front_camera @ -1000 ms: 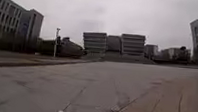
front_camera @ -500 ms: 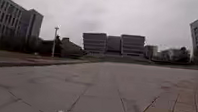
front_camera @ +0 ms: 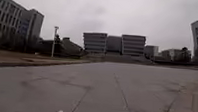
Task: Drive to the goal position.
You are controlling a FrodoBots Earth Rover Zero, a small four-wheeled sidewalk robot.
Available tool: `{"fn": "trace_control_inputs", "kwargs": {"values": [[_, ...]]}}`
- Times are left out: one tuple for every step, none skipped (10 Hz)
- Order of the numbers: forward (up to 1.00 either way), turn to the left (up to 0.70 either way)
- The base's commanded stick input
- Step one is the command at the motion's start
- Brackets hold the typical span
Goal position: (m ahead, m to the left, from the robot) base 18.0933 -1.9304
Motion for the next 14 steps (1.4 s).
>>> {"fn": "trace_control_inputs", "kwargs": {"values": [[0.70, 0.00], [0.70, 0.00], [0.70, -0.04], [0.70, -0.21], [0.70, -0.30], [0.70, -0.25], [0.70, -0.06], [0.70, 0.00], [0.70, 0.00], [0.70, 0.00], [0.70, 0.00], [0.70, 0.00], [0.70, 0.00], [0.70, 0.00]]}}
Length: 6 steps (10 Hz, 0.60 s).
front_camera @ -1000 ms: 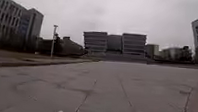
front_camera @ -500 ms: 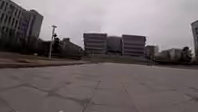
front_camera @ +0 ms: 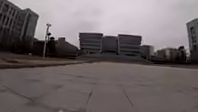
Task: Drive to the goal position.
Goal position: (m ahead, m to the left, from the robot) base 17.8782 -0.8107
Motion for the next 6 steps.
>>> {"fn": "trace_control_inputs", "kwargs": {"values": [[0.70, 0.00], [0.70, 0.00], [0.70, 0.00], [0.70, 0.00], [0.70, 0.00], [0.70, 0.00]]}}
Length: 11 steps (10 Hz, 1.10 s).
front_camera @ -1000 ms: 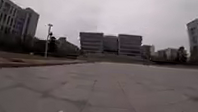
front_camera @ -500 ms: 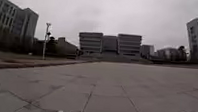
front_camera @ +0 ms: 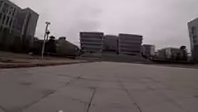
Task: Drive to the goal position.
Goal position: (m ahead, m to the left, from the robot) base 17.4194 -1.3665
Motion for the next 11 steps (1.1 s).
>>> {"fn": "trace_control_inputs", "kwargs": {"values": [[0.70, 0.00], [0.70, 0.00], [0.70, 0.00], [0.70, 0.00], [0.70, 0.00], [0.70, 0.00], [0.70, 0.00], [0.70, 0.00], [0.70, 0.00], [0.70, 0.00], [0.70, -0.01]]}}
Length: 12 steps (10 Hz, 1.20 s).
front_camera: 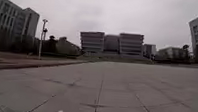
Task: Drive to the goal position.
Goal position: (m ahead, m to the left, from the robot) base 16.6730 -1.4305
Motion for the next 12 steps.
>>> {"fn": "trace_control_inputs", "kwargs": {"values": [[0.70, -0.02], [0.70, -0.28], [0.70, 0.00], [0.70, 0.00], [0.70, 0.00], [0.70, 0.00], [0.70, 0.00], [0.70, 0.00], [0.70, 0.00], [0.70, 0.00], [0.70, 0.00], [0.70, 0.00]]}}
